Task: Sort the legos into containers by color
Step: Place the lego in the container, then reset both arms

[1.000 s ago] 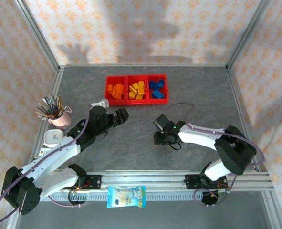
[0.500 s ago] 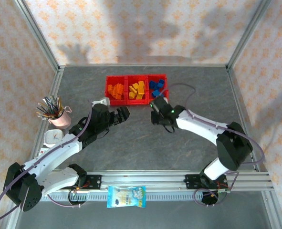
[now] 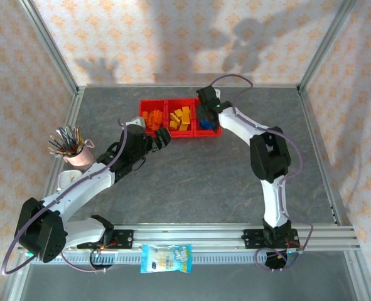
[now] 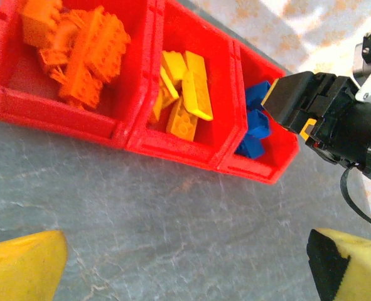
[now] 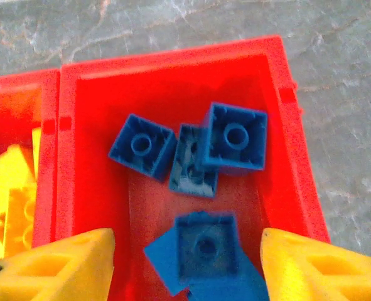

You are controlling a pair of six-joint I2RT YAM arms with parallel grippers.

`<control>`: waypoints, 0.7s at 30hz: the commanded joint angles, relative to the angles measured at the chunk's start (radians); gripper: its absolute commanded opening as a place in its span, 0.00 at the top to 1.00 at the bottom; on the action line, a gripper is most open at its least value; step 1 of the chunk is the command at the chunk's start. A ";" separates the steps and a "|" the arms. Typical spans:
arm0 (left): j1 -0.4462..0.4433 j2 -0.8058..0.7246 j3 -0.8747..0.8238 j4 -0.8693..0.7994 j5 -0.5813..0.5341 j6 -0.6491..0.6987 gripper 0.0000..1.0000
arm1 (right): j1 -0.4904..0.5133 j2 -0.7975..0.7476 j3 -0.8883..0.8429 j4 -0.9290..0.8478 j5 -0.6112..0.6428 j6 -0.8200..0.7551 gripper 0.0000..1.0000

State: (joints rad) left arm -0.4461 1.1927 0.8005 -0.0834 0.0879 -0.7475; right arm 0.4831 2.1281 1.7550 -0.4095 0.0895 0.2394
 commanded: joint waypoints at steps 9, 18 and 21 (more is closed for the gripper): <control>0.197 -0.044 -0.021 0.052 -0.343 0.248 0.01 | -0.068 -0.495 -0.450 0.193 0.224 -0.002 0.00; 0.380 -0.047 -0.318 0.534 -0.558 0.572 0.01 | -0.343 -0.733 -1.145 0.810 0.411 -0.083 0.00; 0.410 -0.008 -0.418 0.736 -0.517 0.632 0.01 | -0.391 -0.705 -1.298 1.115 0.288 -0.164 0.00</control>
State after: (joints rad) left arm -0.0586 1.1584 0.4431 0.3664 -0.3962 -0.2466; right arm 0.1150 1.4048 0.5411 0.3313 0.4061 0.1658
